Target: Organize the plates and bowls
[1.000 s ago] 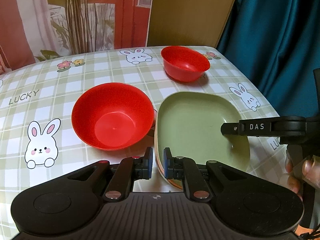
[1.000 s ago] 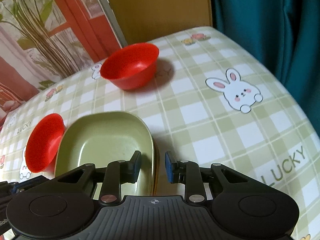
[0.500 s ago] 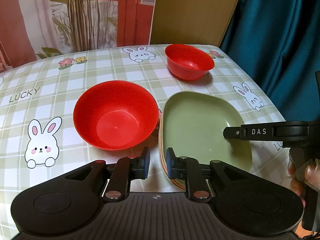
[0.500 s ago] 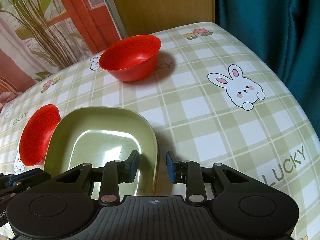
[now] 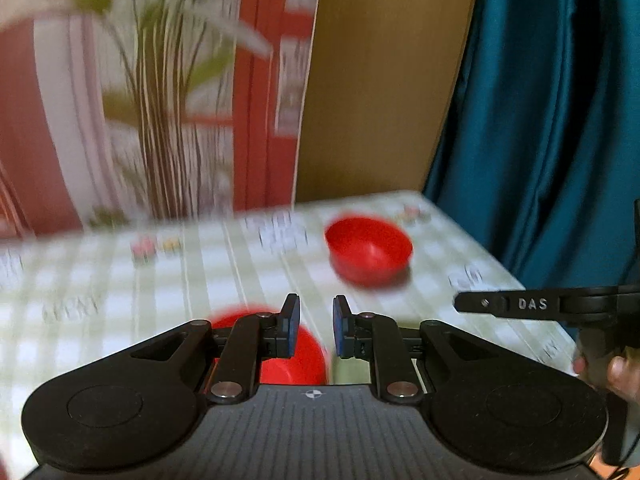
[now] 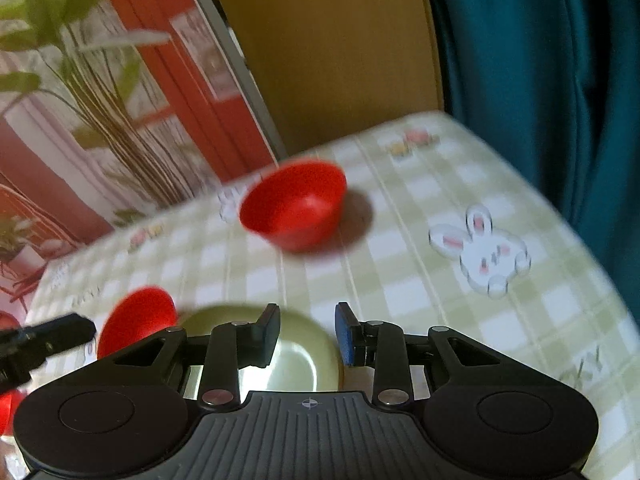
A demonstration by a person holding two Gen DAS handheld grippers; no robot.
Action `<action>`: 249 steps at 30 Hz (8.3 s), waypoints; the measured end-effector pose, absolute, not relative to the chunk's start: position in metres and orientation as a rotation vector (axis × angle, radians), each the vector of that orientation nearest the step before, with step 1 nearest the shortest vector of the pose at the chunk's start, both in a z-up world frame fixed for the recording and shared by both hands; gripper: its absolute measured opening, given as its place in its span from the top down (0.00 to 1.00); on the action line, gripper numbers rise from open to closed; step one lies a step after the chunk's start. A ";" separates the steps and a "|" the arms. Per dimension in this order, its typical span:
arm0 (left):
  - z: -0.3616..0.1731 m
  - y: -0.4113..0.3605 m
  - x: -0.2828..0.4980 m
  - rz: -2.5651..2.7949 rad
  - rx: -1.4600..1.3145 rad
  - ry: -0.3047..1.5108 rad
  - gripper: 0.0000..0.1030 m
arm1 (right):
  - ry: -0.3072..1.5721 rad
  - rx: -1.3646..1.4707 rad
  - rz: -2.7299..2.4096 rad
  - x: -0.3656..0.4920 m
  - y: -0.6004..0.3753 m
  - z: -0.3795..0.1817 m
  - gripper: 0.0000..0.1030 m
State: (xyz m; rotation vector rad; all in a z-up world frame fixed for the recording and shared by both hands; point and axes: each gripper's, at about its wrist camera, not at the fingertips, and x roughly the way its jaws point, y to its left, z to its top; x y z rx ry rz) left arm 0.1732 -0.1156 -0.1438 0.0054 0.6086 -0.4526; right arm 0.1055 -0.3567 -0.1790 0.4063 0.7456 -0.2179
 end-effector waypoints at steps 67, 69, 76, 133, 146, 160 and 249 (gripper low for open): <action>-0.160 -0.164 0.288 -0.509 0.036 0.762 0.86 | 0.698 0.404 -0.155 0.212 -0.379 -0.178 0.91; -0.155 -0.158 0.281 -0.502 0.037 0.754 0.86 | 0.690 0.409 -0.145 0.207 -0.370 -0.172 0.91; -0.144 -0.142 0.258 -0.479 0.028 0.725 0.86 | 0.666 0.415 -0.126 0.189 -0.345 -0.157 0.91; -0.175 -0.074 0.198 -0.295 -0.194 0.745 0.86 | 0.840 0.303 0.019 0.187 -0.242 -0.196 0.90; -0.184 -0.072 0.198 -0.268 -0.202 0.754 0.86 | 0.872 0.269 0.019 0.193 -0.235 -0.205 0.90; -0.186 -0.073 0.195 -0.255 -0.209 0.764 0.86 | 0.860 0.163 0.025 0.195 -0.226 -0.206 0.90; -0.184 0.215 0.106 0.446 -0.433 0.831 0.40 | 0.887 -0.001 0.519 0.243 0.100 -0.217 0.76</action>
